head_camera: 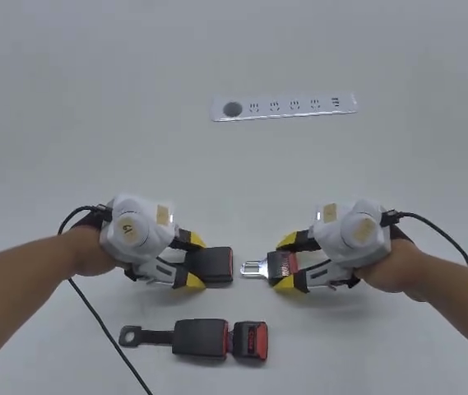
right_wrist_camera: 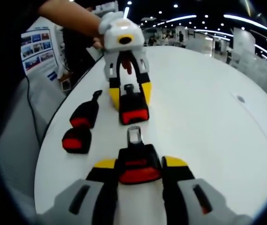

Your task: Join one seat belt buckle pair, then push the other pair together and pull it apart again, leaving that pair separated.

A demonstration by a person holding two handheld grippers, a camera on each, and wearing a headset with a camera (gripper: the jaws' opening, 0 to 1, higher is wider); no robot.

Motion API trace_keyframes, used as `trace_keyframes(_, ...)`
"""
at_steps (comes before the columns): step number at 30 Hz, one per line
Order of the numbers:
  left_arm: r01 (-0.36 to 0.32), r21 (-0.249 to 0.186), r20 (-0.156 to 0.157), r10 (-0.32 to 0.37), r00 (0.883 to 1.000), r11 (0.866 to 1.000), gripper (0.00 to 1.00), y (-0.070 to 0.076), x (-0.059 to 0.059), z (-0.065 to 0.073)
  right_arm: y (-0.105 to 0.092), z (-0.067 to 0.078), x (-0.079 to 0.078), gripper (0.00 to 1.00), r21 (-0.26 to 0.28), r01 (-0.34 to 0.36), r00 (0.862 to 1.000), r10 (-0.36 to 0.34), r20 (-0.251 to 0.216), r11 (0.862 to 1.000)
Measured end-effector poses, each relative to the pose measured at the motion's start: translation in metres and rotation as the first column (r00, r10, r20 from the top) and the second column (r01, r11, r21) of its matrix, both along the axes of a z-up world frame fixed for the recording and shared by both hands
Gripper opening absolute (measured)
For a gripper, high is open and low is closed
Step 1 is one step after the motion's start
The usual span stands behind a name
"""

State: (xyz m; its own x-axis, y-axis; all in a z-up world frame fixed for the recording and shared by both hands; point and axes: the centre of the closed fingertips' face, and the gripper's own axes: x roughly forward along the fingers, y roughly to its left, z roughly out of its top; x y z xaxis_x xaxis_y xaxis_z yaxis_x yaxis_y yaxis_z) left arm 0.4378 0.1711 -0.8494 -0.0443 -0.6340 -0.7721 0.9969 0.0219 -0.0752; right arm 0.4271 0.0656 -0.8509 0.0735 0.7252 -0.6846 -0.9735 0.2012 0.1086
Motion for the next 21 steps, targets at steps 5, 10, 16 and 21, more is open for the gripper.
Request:
trace_keyframes(5,-0.01,-0.007,-0.004,0.01,1.0,1.0,0.34,0.0,0.0,0.0,-0.015,0.0,-0.002,0.36,-0.003,0.01,1.0,-0.01,-0.004,1.0)
trace_keyframes(10,-0.011,-0.007,-0.004,0.011,1.0,1.0,0.34,0.0,0.0,0.0,-0.032,0.0,-0.003,0.36,-0.011,0.024,1.0,-0.024,-0.003,1.0)
trace_keyframes(16,-0.014,-0.006,-0.007,0.014,1.0,1.0,0.34,0.0,0.0,0.0,-0.052,0.003,-0.007,0.37,-0.013,0.046,0.999,-0.046,0.0,0.999)
trace_keyframes(21,-0.015,-0.005,-0.008,0.015,1.0,1.0,0.34,0.0,0.0,0.0,-0.068,0.003,-0.009,0.37,-0.018,0.061,0.998,-0.061,-0.007,0.998)
